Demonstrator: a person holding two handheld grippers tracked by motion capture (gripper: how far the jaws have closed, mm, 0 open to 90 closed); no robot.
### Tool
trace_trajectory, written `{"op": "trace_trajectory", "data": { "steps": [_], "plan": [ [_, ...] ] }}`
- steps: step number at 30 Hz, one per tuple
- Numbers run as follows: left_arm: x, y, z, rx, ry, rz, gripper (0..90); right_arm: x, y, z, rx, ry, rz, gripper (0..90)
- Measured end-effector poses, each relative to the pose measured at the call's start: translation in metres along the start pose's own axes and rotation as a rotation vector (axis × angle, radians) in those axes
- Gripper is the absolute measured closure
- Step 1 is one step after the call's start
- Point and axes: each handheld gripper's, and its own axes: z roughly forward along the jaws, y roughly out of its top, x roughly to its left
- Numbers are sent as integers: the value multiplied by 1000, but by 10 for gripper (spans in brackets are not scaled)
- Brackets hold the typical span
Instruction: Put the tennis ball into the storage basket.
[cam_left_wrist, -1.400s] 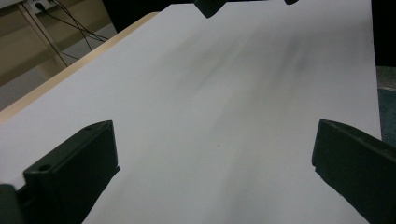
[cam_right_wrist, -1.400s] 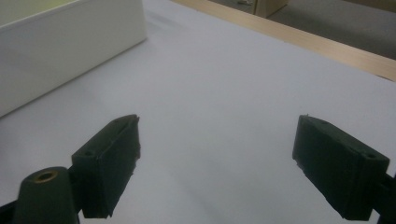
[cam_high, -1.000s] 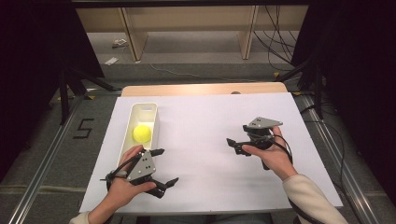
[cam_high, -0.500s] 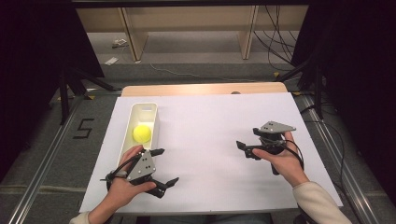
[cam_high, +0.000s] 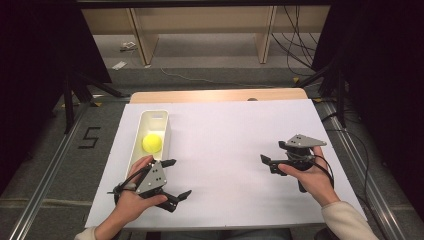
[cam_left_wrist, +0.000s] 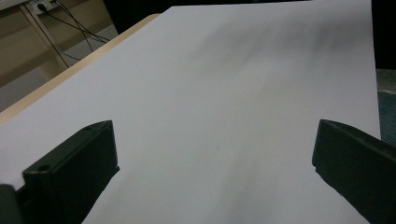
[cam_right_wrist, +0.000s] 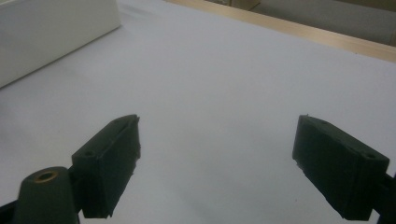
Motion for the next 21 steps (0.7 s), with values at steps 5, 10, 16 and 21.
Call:
{"op": "trace_trajectory", "data": {
  "steps": [5, 10, 16, 21],
  "plan": [
    [0, 0, 0, -2, 0, -3, 0, -1, -4, -4, 4, -4, 5, 158],
    [0, 0, 0, -4, 0, -6, 0, -2, -8, -8, 7, -9, 10, 158],
    [0, 0, 0, -5, -1, -6, 0, -2, -12, -12, 6, -10, 16, 158],
    [0, 0, 0, -5, -1, -8, 0, -3, -15, -15, 7, -11, 16, 157]
  ]
}}
